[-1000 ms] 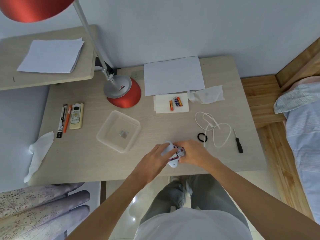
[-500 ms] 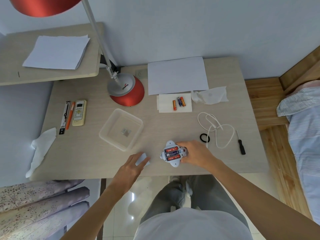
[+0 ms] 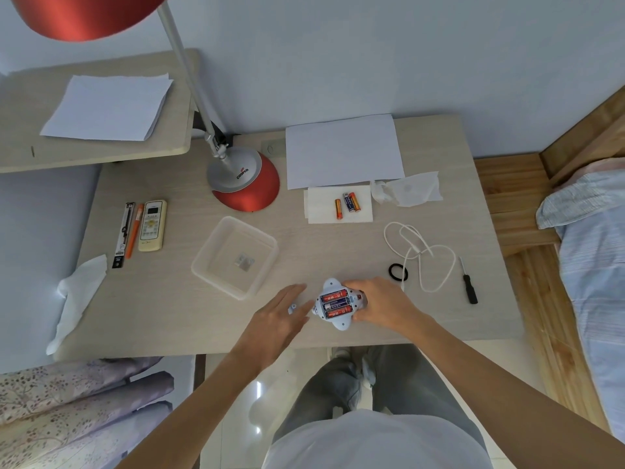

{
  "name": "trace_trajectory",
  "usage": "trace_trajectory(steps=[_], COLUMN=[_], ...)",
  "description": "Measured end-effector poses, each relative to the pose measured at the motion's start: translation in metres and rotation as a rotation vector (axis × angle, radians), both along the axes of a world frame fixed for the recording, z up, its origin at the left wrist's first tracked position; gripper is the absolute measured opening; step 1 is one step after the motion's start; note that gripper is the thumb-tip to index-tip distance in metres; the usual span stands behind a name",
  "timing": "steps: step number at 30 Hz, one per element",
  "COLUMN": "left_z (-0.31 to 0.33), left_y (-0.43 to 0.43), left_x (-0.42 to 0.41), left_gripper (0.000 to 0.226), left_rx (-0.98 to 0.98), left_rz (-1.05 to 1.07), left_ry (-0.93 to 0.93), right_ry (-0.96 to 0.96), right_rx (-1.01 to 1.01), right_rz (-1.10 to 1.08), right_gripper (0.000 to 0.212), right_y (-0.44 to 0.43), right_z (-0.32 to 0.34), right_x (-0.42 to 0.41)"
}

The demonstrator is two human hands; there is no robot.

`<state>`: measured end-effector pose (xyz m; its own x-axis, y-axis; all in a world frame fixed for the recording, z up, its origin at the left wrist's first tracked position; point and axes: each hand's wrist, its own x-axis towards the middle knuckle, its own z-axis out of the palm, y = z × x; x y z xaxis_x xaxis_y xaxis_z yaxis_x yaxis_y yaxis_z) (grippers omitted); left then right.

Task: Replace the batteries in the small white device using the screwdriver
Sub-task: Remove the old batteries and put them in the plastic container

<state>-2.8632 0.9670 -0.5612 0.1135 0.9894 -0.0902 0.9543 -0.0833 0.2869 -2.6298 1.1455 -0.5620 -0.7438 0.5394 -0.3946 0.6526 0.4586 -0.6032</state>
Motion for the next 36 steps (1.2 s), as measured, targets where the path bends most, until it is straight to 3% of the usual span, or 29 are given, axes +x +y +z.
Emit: trace_trajectory(steps=[11, 36], left_z=[0.007, 0.006], left_y=[0.055, 0.095], left_x=[0.016, 0.009], left_gripper=[0.08, 0.083], left_rx=[-0.101, -0.288], left_rz=[-0.245, -0.289], left_ry=[-0.022, 0.023], right_ry=[0.031, 0.008], right_rx=[-0.014, 0.009], right_rz=[-0.028, 0.02], right_gripper=[0.057, 0.062], right_y=[0.0, 0.005], right_z=[0.0, -0.009], right_x=[0.003, 0.0])
